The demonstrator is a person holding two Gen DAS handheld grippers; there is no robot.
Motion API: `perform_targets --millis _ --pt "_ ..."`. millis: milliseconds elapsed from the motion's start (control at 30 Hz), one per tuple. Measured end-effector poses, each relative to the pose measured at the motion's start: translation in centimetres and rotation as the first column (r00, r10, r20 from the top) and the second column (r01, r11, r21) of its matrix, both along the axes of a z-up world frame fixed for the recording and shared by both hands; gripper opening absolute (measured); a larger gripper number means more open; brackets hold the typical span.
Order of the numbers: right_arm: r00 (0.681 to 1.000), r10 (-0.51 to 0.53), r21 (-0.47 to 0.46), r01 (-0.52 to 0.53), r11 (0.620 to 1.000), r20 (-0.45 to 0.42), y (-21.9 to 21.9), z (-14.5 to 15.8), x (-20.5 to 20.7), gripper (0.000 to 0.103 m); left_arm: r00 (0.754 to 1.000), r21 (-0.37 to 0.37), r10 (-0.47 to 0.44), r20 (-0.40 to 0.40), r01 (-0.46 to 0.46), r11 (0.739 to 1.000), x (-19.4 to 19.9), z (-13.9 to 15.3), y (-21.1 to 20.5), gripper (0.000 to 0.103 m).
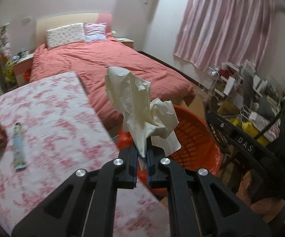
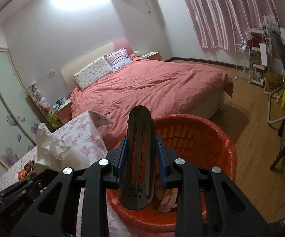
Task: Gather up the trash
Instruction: 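Carry both items over the orange basket and open both tools to drop them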
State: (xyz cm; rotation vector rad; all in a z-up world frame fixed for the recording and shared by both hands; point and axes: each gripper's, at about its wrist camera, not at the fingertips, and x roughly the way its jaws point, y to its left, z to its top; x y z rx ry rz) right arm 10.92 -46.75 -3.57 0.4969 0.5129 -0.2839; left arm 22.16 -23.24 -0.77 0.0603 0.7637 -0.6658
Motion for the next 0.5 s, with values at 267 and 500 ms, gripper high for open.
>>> perform_targets --millis 267,500 --pt "0.999 -0.021 0.041 0.022 0.999 -0.036 -2.7 -2.0 1.0 0.033 0.999 0.077 -0.04 -0.026 0.042 0.996 1.4 -2.8 -4.5 0.038" --pt "0.997 -0.035 0.042 0.038 0.998 -0.063 -2.3 -2.7 0.5 0.051 0.999 0.099 0.025 -0.045 -0.021 0.995 2.9 -3.8 -2.0 0.05"
